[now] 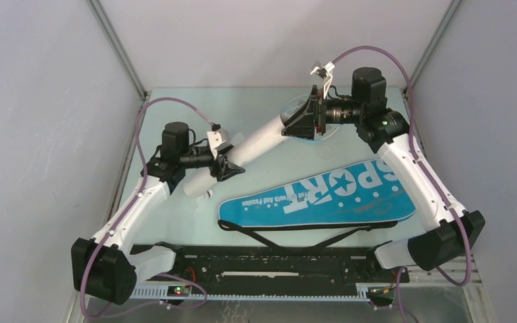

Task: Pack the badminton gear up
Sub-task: Place the shuttlecock at the shuttle tube.

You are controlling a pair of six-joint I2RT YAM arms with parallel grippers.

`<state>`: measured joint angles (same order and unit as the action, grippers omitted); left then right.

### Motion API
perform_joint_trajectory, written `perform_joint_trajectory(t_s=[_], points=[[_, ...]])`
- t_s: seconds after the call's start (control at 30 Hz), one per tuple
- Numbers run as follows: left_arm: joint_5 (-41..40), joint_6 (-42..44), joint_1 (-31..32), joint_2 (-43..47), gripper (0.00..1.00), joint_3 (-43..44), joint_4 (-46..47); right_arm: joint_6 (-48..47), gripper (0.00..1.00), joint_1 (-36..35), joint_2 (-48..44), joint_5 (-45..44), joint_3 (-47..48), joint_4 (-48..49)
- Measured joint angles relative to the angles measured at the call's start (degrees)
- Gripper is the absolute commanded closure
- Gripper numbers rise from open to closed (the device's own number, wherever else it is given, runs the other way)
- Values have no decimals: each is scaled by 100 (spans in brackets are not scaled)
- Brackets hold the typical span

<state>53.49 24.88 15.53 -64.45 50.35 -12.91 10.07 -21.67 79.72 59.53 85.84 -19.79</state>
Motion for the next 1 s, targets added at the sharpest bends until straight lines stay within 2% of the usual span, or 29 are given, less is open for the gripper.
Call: perform_joint_trajectory(t_s=[0.23,0.37,0.7,1.0], points=[[118,780,0,144,84,-68,-372,-990,46,-107,227,28,391,-970],[140,925,0,175,83,-149,-468,-1272,45,-107,319,122,389,-1287],[131,946,0,188,83,-162,-485,-2050,26,-144,120,74,389,-1875],[136,896,0,190,83,-162,-483,-2699,23,-564,-221,-560,352,-2277]])
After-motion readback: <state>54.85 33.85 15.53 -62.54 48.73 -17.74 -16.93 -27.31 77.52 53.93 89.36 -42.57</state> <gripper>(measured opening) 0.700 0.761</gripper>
